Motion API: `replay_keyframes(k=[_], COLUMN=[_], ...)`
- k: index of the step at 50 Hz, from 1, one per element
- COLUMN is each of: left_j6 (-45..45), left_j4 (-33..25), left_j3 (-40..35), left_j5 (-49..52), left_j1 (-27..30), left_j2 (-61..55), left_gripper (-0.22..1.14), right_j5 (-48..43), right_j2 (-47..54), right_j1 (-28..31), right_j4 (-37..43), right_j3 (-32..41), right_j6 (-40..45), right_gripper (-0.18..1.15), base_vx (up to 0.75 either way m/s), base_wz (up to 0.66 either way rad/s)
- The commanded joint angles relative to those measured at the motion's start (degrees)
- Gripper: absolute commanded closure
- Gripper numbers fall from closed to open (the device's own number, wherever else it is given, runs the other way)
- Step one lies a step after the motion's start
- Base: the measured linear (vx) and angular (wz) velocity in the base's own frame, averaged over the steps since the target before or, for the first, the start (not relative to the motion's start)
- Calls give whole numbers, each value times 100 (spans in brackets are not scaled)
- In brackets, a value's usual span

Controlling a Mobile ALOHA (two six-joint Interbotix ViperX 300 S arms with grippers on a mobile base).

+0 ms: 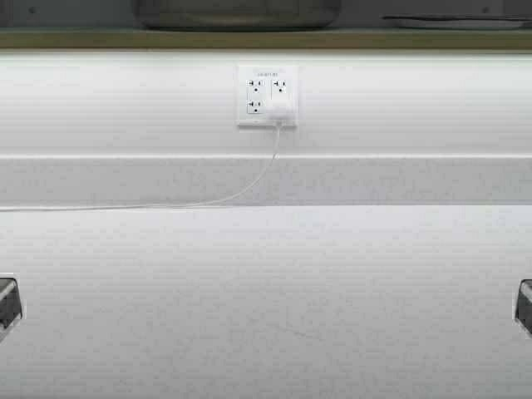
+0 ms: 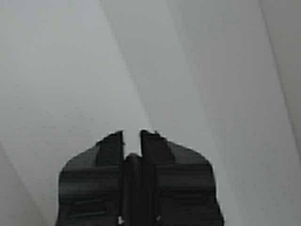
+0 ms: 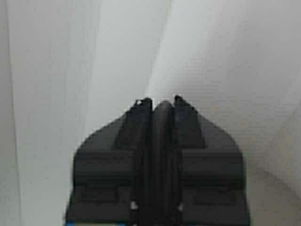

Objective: Open the cabinet, put the pot inside, then close it

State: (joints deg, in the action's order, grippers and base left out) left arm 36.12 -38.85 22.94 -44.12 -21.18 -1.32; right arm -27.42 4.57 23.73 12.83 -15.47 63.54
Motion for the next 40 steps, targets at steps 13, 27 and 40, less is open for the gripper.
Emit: replay_keyframes(k=[13,27,40], left_j6=[976,1160,1301], left_j4=[105,105,114], left_j3=[185,501,905], left_j5=[-773,-1055,-1292], left_j1=[0,97,220], left_j2=[-18,97,439], left_gripper=[-11,-11,-11], right_j5=[-923,-1028,-1248], right_j2=[-211,-387,-571], right_j1=[0,-141,-167], right_j4=[88,97,79], right_j3=[-448,-800,-1081], right_j6=[220,193,185], right_gripper=[-6,-7,-7], base_vx=[0,0,0], base_wz=[0,0,0])
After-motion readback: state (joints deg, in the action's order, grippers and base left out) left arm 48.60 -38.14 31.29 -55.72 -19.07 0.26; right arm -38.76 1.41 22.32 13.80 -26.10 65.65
